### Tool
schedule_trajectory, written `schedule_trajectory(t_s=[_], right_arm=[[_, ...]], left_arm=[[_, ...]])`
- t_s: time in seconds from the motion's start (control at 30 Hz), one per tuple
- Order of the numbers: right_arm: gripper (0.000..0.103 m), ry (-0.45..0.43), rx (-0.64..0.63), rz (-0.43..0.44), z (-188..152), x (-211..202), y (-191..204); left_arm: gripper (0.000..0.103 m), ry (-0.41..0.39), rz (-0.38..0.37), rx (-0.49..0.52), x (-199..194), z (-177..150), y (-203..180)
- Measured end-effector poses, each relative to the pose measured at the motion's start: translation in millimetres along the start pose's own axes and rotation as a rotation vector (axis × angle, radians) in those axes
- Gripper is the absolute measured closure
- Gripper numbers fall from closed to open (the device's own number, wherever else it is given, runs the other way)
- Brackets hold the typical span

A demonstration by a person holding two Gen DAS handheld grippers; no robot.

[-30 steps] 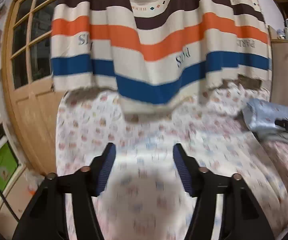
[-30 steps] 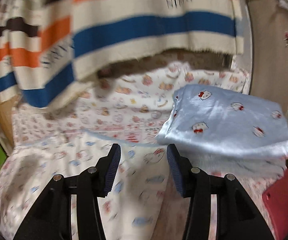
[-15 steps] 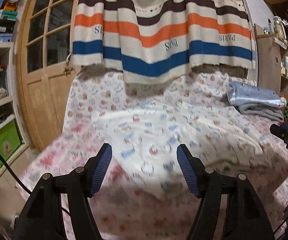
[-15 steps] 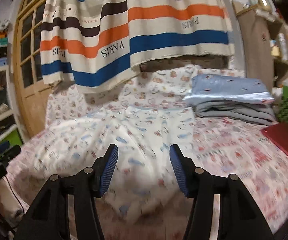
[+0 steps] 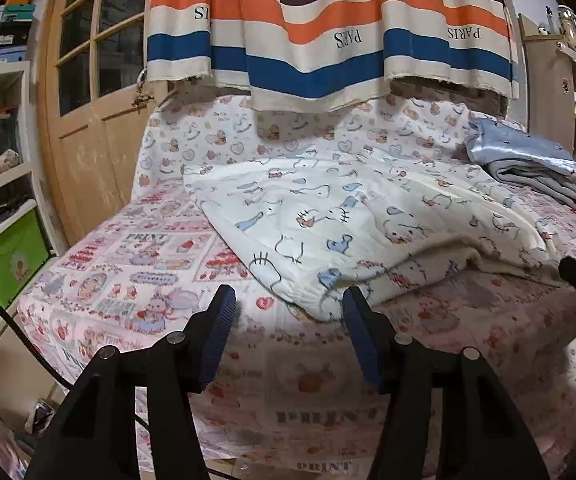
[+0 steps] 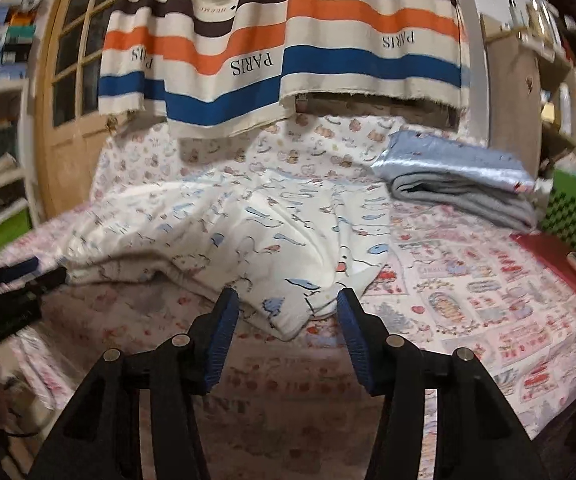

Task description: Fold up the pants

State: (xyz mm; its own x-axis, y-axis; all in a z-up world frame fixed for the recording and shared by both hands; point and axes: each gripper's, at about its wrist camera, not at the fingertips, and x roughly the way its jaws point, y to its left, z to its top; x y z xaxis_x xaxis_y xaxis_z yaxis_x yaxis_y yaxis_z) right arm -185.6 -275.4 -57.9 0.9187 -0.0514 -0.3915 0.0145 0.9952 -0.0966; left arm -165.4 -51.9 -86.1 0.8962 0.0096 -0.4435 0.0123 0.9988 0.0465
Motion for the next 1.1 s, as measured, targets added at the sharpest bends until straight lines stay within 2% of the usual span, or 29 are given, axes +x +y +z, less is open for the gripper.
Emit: schedule_trajectory(t_s=[0.2,0.4,0.53,0.67,0.83,0.93,1.1], right_arm=[[0.050,0.038,-0.012,-0.054,-3.8,14.3,2.5],[0.050,0.039,0.013,-0.100,-1.5,21.5,-2.8],[0.050,0.053,0.002,-0.100,1.7,24.9,0.0],[0.050,0.053,-0.008,-0.100,3.8,29.9,1.0],[0.050,0.048,0.054,-0.182,5.2,31.5,-15.9],[0.050,0.057,0.128,-0.160,4.4,28.1,-30.1],[0.050,0.038,0.123,-0.164,4.1,16.8,-30.8]], left_arm=[[0.048,-0.008,0.006,0.009,7.3,3.1,-2.6],[0.048,0.004,0.075,-0.008,15.1,6.2,-1.0],[0.048,0.019,0.058,-0.028,18.3,7.1,2.8],[0.048,0.020,0.080,-0.004,20.7,7.8,-1.3],[0.047,0.001,0.144,-0.018,16.5,7.8,3.7],[0.046,0.003,0.136,-0.051,12.7,5.4,10.7],[0.046,-0.009,0.155,-0.042,3.1,2.0,12.1]])
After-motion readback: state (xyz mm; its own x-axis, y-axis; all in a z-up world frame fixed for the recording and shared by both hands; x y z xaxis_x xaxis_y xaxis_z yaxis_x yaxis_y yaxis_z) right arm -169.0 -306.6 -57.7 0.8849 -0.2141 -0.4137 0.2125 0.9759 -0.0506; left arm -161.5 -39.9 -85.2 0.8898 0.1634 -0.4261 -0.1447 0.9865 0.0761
